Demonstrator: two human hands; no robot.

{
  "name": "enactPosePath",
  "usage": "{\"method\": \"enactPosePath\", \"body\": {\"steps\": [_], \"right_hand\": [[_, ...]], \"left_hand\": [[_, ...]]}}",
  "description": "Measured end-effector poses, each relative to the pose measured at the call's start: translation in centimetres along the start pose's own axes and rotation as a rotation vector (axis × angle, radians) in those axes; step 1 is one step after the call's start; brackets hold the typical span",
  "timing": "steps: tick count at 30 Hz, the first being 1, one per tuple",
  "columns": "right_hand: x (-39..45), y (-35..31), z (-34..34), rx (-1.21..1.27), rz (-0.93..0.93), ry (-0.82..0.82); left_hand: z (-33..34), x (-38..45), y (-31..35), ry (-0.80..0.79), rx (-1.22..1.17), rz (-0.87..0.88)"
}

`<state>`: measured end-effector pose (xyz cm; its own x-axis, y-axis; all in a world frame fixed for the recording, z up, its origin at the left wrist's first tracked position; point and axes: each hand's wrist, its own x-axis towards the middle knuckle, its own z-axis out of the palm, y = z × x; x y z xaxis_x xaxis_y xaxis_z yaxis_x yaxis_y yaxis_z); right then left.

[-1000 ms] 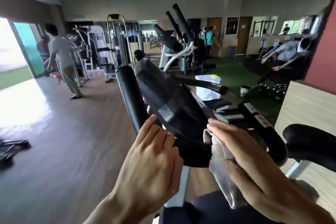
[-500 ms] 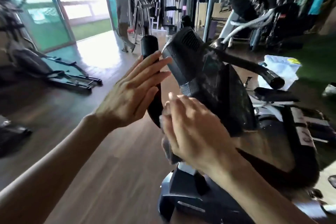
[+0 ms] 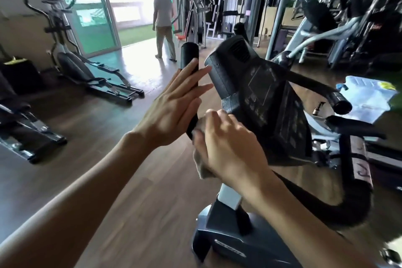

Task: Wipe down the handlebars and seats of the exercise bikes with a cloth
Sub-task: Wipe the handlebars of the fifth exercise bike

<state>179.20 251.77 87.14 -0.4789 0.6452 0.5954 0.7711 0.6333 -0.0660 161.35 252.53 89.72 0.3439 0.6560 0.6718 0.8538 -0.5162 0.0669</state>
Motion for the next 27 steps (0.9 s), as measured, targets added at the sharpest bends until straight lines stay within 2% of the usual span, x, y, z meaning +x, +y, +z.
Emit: {"method": "enactPosePath", "body": {"steps": [3, 7, 10, 16, 20, 23, 27], "right_hand": [[-0.1, -0.3, 0.2, -0.021, -0.03, -0.01], [-4.5, 2.3, -1.5, 0.015, -0.075, -0.047], [-6.4, 3.5, -2.1, 0.036, -0.067, 0.004], [-1.3, 1.0, -0.3, 0.026, -0.025, 0.016], [-3.6, 2.0, -0.9, 0.018, -0.078, 0.016], [-7.2, 4.3, -2.0, -0.06, -0.101, -0.001], [-11.9, 9.1, -3.5, -0.111, -0.196, -0.001]], "left_hand": [[-0.3, -0.2, 0.1, -0.002, -0.007, -0.005], [0.3, -0.3, 0.8, 0.043, -0.023, -0.044], [1.2, -0.2, 1.3, 0.065, -0.023, -0.089], [0.7, 0.0, 1.3, 0.014, -0.041, -0.132], [1.0, -0.2, 1.8, 0.059, 0.032, -0.156], [1.0, 0.4, 3.6, 0.054, 0.087, -0.252], [3.8, 0.2, 8.9, -0.041, 0.112, -0.445]]}}
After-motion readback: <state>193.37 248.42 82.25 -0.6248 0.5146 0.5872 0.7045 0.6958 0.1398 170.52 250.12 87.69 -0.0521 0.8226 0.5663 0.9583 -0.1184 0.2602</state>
